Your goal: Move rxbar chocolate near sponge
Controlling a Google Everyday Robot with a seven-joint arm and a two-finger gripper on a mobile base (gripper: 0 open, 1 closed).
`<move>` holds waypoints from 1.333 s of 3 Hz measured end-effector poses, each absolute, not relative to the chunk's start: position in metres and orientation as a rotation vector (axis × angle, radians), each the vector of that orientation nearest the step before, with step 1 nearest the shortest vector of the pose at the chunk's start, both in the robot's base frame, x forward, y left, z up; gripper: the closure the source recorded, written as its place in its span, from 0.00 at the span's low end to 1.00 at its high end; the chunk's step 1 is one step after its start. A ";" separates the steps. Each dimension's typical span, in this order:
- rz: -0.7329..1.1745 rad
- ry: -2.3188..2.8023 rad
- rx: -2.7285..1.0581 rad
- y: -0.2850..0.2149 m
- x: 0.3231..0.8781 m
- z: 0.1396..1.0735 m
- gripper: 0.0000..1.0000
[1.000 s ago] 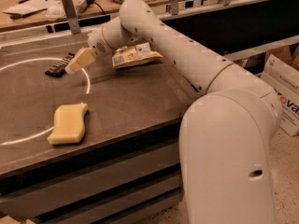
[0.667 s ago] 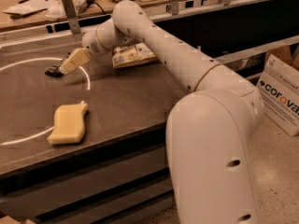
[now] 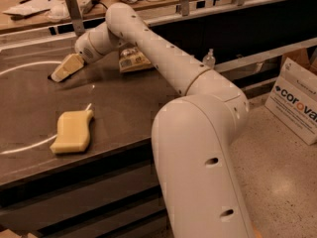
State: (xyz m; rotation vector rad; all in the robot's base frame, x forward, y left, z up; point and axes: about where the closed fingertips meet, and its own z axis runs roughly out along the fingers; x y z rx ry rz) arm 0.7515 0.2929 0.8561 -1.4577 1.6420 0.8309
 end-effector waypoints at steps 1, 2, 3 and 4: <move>0.848 1.676 -1.475 0.295 0.750 0.842 0.23; 0.858 1.698 -1.479 0.292 0.747 0.833 0.46; 0.874 1.700 -1.499 0.287 0.739 0.826 0.70; 0.874 1.700 -1.499 0.287 0.739 0.829 0.93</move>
Offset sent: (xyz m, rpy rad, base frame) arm -0.0041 -0.0122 -0.0282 -0.0450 0.0718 0.0002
